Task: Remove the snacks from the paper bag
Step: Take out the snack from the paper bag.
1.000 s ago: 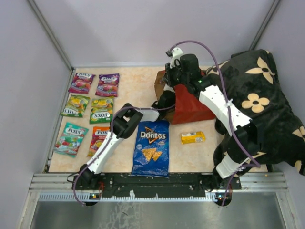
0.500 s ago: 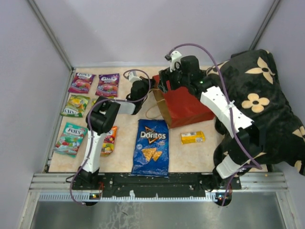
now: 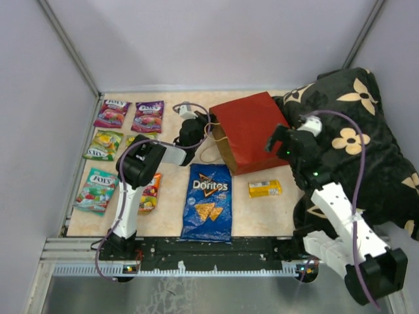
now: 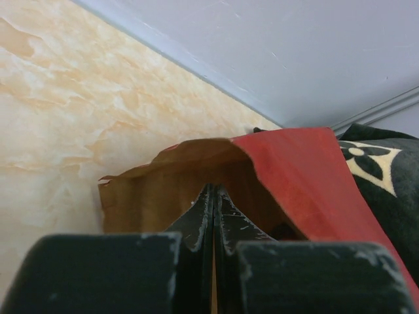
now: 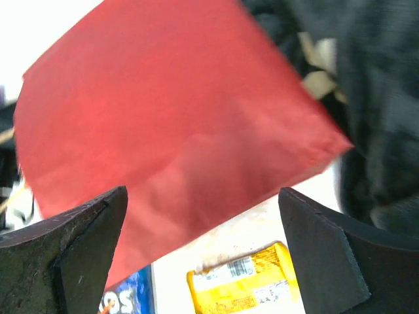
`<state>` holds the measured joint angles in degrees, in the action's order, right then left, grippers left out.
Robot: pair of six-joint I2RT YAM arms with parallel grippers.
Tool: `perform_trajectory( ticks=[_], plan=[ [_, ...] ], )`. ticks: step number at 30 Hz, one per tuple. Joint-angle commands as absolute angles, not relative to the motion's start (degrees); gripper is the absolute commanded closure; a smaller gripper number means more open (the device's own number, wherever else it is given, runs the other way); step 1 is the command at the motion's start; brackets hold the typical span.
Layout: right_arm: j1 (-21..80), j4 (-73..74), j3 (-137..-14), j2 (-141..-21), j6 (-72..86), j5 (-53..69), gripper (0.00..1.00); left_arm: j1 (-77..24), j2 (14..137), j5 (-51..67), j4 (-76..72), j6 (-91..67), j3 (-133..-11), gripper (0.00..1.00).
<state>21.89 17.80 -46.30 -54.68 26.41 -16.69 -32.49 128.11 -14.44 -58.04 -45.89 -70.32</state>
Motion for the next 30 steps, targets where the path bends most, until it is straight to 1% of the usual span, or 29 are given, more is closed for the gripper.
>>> perform_trajectory(
  ticks=[1, 3, 6, 8, 13, 17, 23, 27, 30],
  plan=[
    [12.7, 16.8, -42.3, -49.4, 41.7, -19.8, 0.01, -32.4, 124.9, -12.8, -62.6, -44.6, -68.8, 1.0],
    [8.9, 16.4, -40.1, -48.5, 45.1, -18.2, 0.06, -32.6, 124.8, -12.2, -62.9, -44.9, -68.5, 1.0],
    [6.1, 14.8, -37.1, -48.5, 50.0, -18.6, 0.19, -33.0, 124.1, -11.5, -63.3, -44.9, -67.4, 1.0],
    [5.2, 13.0, -35.6, -49.1, 52.5, -19.8, 0.25, -33.4, 123.6, -11.3, -63.5, -44.5, -66.9, 1.0],
    [4.1, 6.2, -34.2, -53.7, 56.9, -18.4, 0.32, -34.3, 122.5, -10.8, -63.4, -43.5, -66.3, 1.0],
    [4.0, 2.3, -33.3, -56.9, 59.7, -19.0, 0.41, -34.5, 122.0, -10.5, -63.3, -43.6, -65.5, 1.0],
    [4.0, -2.2, -33.6, -62.2, 60.1, -18.6, 0.49, -34.6, 121.3, -10.7, -63.5, -43.5, -64.3, 1.0],
    [4.0, -4.2, -33.2, -63.8, 60.9, -18.1, 0.65, -34.7, 121.2, -10.8, -63.6, -43.6, -64.0, 1.0],
    [4.0, -5.3, -33.9, -65.2, 60.5, -17.2, 0.73, -34.8, 120.9, -10.9, -63.7, -43.4, -63.7, 1.0]
  ],
)
